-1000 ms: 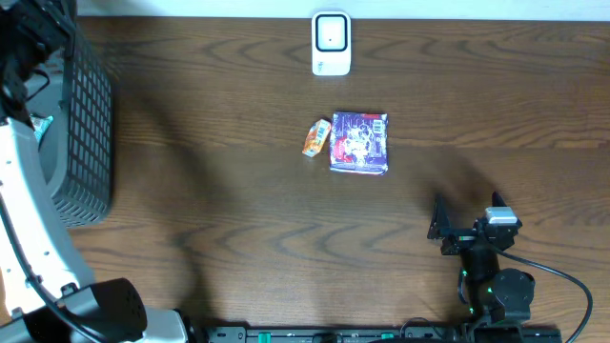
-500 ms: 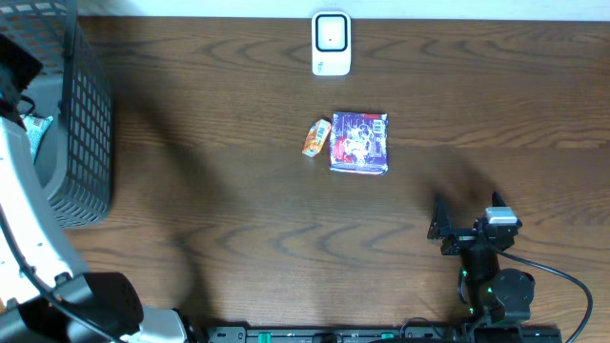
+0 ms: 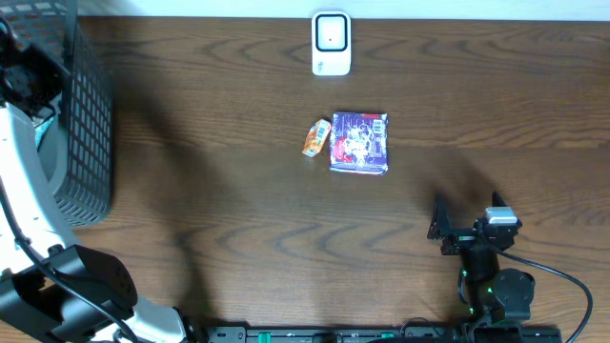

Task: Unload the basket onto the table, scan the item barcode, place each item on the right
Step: 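Reach into the basket and grasp the mint-green package with the left gripper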

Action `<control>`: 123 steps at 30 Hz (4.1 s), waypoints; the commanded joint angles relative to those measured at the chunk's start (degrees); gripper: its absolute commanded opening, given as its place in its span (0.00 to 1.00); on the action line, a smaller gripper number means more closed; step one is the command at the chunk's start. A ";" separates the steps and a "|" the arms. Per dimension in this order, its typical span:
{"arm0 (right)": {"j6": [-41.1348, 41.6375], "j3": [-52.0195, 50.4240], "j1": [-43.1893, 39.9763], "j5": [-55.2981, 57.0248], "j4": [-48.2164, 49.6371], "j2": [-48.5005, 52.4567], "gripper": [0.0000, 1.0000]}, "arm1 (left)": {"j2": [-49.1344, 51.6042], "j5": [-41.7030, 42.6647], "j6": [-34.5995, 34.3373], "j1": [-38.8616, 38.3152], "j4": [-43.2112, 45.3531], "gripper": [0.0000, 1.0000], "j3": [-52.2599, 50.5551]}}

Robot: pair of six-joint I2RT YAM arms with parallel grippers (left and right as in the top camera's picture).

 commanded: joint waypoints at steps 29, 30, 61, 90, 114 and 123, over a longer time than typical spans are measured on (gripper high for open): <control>0.59 -0.09 -0.85 0.31 -0.24 -0.31 0.99 | -0.44 34.05 22.69 -0.07 -14.19 0.08 -0.28; 0.59 -0.09 -0.85 0.31 -0.26 -0.31 0.99 | -0.44 34.91 23.23 -0.07 -14.53 0.07 -0.28; 0.59 -0.09 -0.85 0.31 -0.24 -0.31 0.99 | 4.72 9.49 -6.64 -8.33 12.72 0.08 -0.28; 0.59 -0.09 -0.85 0.31 -0.24 -0.31 0.99 | 7.91 37.79 -3.30 -2.34 13.29 0.08 -0.26; 0.59 -0.09 -0.85 0.31 -0.24 -0.31 0.99 | 3.13 -2.03 0.35 6.05 4.20 0.83 -0.83; 0.59 -0.09 -0.85 0.31 -0.24 -0.31 0.99 | 6.21 -18.97 7.82 0.37 7.23 0.83 -8.26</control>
